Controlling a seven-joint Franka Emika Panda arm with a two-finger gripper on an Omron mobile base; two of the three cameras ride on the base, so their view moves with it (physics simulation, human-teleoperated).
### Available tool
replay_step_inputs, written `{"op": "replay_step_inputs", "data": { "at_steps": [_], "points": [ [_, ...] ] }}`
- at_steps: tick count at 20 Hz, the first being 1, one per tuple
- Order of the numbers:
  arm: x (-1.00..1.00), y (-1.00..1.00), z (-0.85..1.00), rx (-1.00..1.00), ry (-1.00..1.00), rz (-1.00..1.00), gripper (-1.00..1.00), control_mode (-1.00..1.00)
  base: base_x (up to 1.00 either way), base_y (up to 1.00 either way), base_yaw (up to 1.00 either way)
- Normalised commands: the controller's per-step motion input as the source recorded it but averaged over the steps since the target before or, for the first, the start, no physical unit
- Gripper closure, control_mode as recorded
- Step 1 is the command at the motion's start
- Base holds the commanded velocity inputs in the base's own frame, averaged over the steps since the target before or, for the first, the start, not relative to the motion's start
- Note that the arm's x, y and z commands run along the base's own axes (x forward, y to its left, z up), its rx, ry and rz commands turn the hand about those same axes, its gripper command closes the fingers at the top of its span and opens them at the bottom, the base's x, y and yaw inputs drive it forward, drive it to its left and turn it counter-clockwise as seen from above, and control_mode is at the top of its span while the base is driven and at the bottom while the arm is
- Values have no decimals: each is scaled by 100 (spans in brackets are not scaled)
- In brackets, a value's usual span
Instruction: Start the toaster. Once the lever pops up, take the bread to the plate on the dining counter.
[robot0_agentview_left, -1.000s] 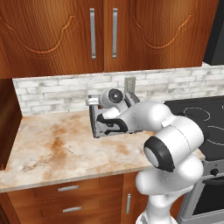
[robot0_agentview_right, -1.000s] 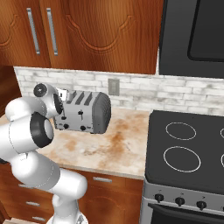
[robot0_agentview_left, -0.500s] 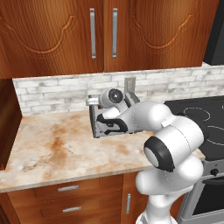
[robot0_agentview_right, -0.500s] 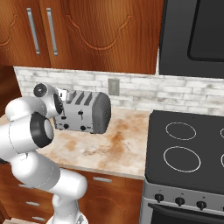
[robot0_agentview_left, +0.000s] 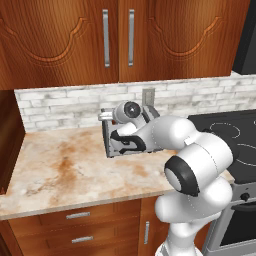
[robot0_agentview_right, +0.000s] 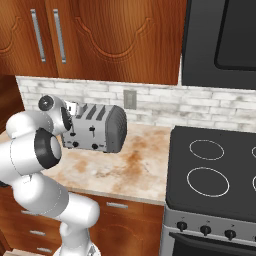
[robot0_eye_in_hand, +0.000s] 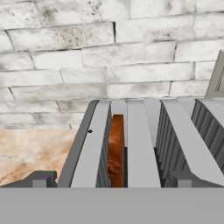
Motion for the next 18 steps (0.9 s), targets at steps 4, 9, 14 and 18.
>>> {"op": "replay_step_inputs", "data": {
  "at_steps": [4, 9, 14, 18],
  "points": [
    [0, 0, 0, 0, 0, 0, -100, -100, 0, 0, 0],
    [0, 0, 0, 0, 0, 0, -100, -100, 0, 0, 0],
    [0, 0, 0, 0, 0, 0, -100, -100, 0, 0, 0],
    [0, 0, 0, 0, 0, 0, -100, -100, 0, 0, 0]
  ]
}}
